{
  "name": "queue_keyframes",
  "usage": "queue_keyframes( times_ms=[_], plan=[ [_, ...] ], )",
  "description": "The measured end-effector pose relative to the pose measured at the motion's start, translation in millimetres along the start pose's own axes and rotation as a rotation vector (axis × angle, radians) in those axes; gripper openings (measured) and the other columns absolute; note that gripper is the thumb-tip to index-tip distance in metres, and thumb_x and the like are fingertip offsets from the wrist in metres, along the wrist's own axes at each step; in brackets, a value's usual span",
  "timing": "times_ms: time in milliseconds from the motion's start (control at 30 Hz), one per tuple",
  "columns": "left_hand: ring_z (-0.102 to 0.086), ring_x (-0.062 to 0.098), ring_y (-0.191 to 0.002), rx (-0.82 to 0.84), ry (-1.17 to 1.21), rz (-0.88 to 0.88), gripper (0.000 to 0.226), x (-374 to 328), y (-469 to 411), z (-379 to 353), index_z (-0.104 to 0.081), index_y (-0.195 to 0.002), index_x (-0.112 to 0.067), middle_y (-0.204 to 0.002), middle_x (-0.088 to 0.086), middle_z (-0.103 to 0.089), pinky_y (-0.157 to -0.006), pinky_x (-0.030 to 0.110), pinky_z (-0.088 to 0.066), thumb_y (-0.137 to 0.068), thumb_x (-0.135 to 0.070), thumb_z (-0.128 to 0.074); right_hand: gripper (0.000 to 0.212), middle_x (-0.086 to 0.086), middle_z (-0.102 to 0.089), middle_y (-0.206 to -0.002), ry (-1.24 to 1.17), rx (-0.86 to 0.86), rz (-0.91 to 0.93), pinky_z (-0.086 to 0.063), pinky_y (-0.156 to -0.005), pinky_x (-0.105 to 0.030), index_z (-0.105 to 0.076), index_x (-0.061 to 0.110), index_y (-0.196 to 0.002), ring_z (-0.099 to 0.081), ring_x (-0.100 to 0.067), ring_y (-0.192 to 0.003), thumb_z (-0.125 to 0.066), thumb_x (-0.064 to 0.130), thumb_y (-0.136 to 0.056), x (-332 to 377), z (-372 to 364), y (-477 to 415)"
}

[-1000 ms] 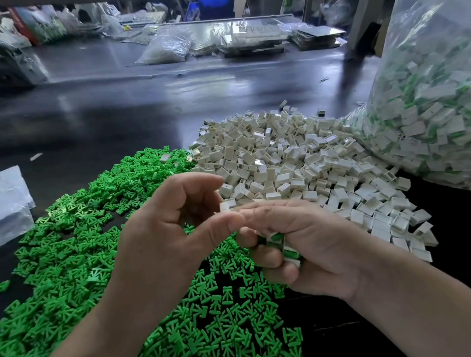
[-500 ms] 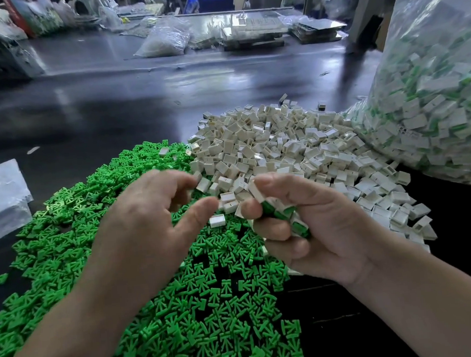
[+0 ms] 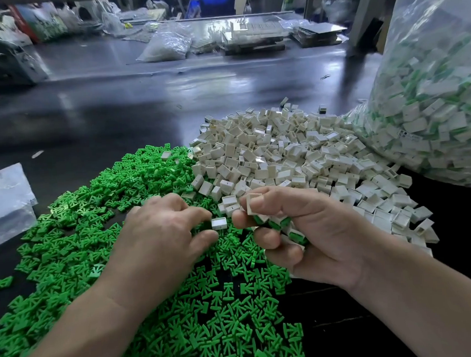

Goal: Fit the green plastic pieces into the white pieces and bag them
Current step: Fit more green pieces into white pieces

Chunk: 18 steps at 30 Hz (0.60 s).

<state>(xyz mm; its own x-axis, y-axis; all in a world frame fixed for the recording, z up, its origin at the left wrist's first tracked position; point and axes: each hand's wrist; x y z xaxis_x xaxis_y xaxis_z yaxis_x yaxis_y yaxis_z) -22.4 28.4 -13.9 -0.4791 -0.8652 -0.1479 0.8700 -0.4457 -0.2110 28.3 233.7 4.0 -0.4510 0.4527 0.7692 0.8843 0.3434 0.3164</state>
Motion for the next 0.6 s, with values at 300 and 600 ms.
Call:
queue_keyframes(
  times_ms=[300,600],
  plan=[
    [-0.045,0.01,-0.083,-0.031,0.059,-0.018,0.013,-1,-1,-1,-0.059,-0.081,-0.035,-0.081,-0.017,-0.048,-0.073,0.03,-0.029,-0.086,-0.047,-0.059,0.015,-0.005,-0.06,-0.079,0.024,-0.009,0.044,-0.036,-0.034,-0.017,-0.072,0.016,-0.092,-0.05,-0.01,-0.048,-0.07,0.009,-0.079,-2,-2,0],
    [-0.049,0.01,-0.1,0.118,-0.094,-0.055,0.047,4,5,10,-0.067,-0.111,-0.038,-0.104,-0.017,-0.058,-0.086,0.036,-0.038,-0.083,-0.068,-0.044,0.017,-0.004,-0.061,-0.083,0.057,0.062,0.045,-0.036,-0.036,-0.018,-0.073,0.014,-0.1,-0.051,-0.009,-0.05,-0.066,0.016,-0.084,-1,-2,1]
  ],
)
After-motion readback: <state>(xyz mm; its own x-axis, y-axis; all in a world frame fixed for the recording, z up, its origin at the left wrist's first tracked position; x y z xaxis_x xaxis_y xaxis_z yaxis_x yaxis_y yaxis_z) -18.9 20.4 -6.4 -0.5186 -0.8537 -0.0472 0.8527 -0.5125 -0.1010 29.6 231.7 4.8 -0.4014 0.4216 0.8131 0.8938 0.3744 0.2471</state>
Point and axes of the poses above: each hand's wrist, its own y-axis away from the middle knuckle, its own z-axis out of the back of the hand, x = y × z
